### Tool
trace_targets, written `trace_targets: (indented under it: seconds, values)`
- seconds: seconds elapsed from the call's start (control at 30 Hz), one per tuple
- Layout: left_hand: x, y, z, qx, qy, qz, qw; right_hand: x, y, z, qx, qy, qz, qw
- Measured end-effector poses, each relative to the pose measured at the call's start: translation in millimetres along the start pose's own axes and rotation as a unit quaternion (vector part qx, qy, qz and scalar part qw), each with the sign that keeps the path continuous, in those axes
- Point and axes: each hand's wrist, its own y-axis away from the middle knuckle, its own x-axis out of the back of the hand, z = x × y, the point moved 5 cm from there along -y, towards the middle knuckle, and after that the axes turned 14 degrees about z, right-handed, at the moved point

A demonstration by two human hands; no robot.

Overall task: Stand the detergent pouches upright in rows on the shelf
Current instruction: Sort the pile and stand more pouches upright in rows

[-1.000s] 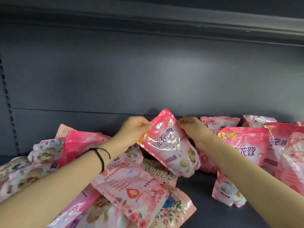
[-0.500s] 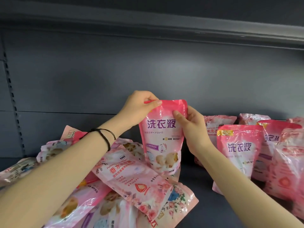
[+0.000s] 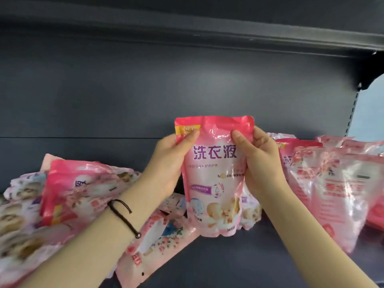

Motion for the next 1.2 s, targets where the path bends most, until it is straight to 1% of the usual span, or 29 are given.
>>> trace_targets:
  seconds: [0.1,0.2,0.4,0.47,0.6,0.67,0.73,0.8,0.87,0.9,1.03,1.1,1.17,1.2]
  values:
    - [-27.2,16.0,-23.1,0.009,0.017,0.018,1.0,40.0,3.2,-2.3,-0.021,-0.012,-0.003,1.0]
    - [-50.5,30.8,-46.4,0.013,0.018,0.021,1.0,71.6,6.8,-2.2,-0.045,-0.014,-0.018,0.999]
    - [-75.9,50.1,-73.1,-0.021,-0.011,0.053,0.998,111.5,11.2,8.8,-0.068,-0.014,-0.026,0.997]
    - [-82.6,53.2,-71.9,-0.05,-0.035,0.061,0.996,118.0,14.2,8.3,-0.047,0.002,-0.029,0.998]
    - [-82.5,68.2,-73.5,-0.144,-0.079,0.074,0.984,129.3,36.0,3.3,0.063,0.112,-0.042,0.991]
    - [-71.8,87.3,-92.2,-0.158,-0.107,0.07,0.979,140.6,58.4,10.5,0.1,0.191,-0.067,0.974]
    - [-60.2,108.1,-118.4,-0.143,-0.185,0.046,0.971,154.2,78.6,23.4,0.1,0.292,-0.104,0.945]
    - [-54.3,122.0,-138.9,-0.137,-0.284,0.007,0.949,161.3,91.6,34.6,0.087,0.376,-0.156,0.909]
    - [-55.2,125.7,-146.6,-0.146,-0.362,-0.011,0.921,161.3,96.1,41.5,0.101,0.441,-0.194,0.871]
    - [-57.1,124.7,-146.4,-0.151,-0.39,-0.01,0.908,159.1,95.1,42.5,0.108,0.457,-0.203,0.859]
    - [-68.5,110.0,-140.0,-0.171,-0.451,-0.017,0.875,151.8,78.6,45.1,0.125,0.487,-0.218,0.836]
    - [-72.1,101.2,-138.2,-0.179,-0.472,-0.022,0.863,146.9,69.5,46.2,0.14,0.519,-0.219,0.814]
    - [-74.4,91.5,-140.8,-0.183,-0.486,-0.024,0.854,141.3,61.8,49.9,0.153,0.553,-0.238,0.783]
    - [-74.6,86.9,-143.5,-0.187,-0.494,-0.022,0.849,137.8,58.2,52.6,0.14,0.556,-0.248,0.781]
